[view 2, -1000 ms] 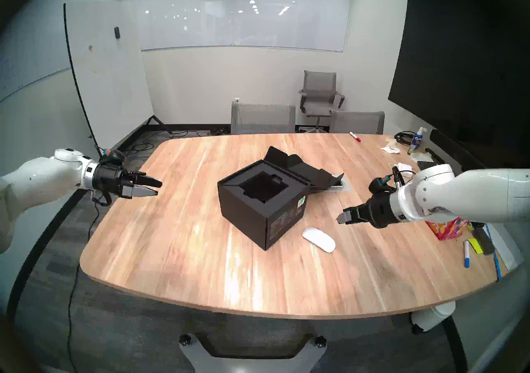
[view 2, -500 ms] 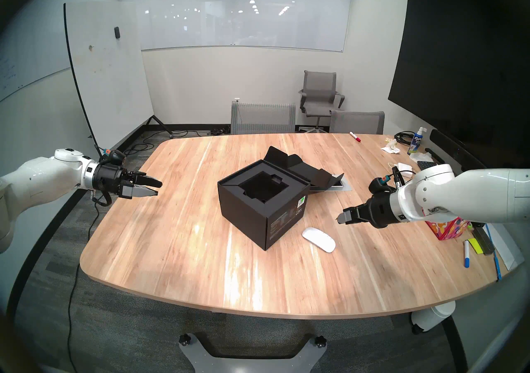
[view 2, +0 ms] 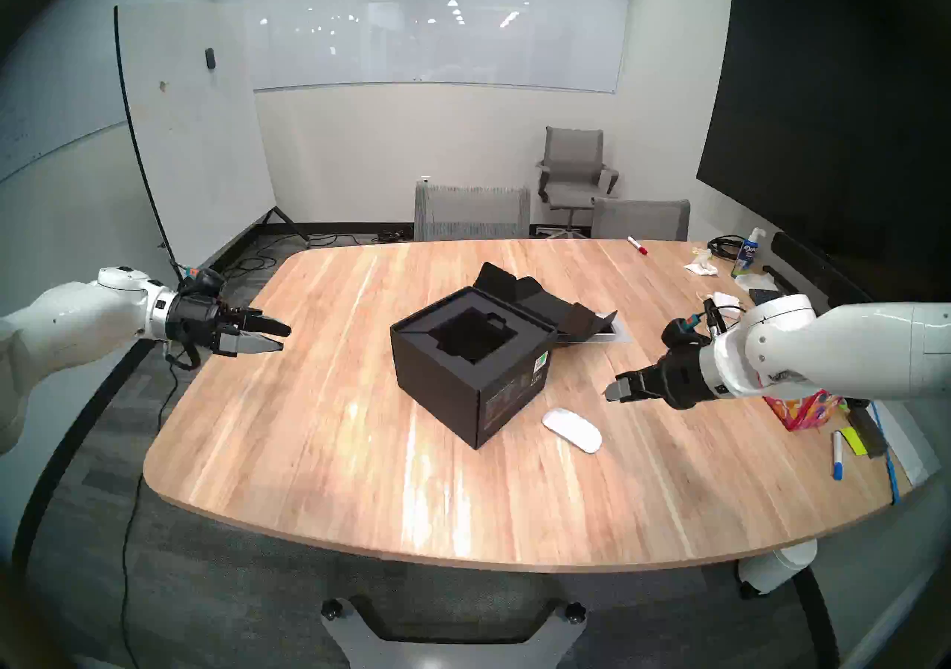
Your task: Open the box and place the mouse inside
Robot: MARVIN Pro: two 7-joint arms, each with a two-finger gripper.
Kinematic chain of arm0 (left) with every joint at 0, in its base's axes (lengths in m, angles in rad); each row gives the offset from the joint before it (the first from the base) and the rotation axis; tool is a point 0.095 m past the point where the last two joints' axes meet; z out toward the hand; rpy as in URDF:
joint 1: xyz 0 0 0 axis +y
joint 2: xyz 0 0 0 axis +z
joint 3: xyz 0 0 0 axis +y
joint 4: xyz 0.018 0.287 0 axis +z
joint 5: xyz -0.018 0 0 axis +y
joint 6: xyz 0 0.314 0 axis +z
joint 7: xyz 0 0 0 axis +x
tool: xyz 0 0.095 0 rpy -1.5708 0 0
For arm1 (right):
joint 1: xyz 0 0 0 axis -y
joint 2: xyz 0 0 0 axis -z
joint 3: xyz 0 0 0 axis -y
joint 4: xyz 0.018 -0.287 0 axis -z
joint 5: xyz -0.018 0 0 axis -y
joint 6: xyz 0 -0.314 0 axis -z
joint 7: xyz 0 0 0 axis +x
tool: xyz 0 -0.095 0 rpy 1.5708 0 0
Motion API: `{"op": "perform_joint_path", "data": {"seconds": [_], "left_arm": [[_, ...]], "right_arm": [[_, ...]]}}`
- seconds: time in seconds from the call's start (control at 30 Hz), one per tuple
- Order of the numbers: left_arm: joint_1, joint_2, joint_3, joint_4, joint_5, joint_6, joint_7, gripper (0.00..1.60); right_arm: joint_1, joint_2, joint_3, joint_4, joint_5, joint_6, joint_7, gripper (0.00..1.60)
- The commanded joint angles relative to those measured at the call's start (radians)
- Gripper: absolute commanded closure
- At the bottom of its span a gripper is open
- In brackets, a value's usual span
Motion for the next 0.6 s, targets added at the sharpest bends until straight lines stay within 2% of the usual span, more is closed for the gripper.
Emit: {"op": "perform_joint_path", "data": {"seconds": [0.0,0.2,0.27,0.47,0.57], "left_arm": [[-0.016,0.002,-0.007,-0.003,-0.009,0.003,-0.006,0.00],[-0.016,0.002,-0.007,-0.003,-0.009,0.003,-0.006,0.00],[-0.016,0.002,-0.007,-0.002,-0.009,0.003,-0.006,0.00],[-0.016,0.002,-0.007,-0.002,-0.009,0.003,-0.006,0.00],[-0.016,0.002,-0.007,-0.002,-0.009,0.003,-0.006,0.00]], "right_arm": [[0.017,0.001,0.007,-0.002,-0.003,-0.001,-0.002,0.00],[0.017,0.001,0.007,-0.002,-0.003,-0.001,-0.002,0.00],[0.027,-0.005,0.001,-0.003,-0.004,0.027,0.000,0.00],[0.054,-0.008,-0.014,-0.013,-0.039,0.068,0.014,0.00],[0.055,-0.006,-0.011,-0.021,-0.059,0.063,0.021,0.00]]}}
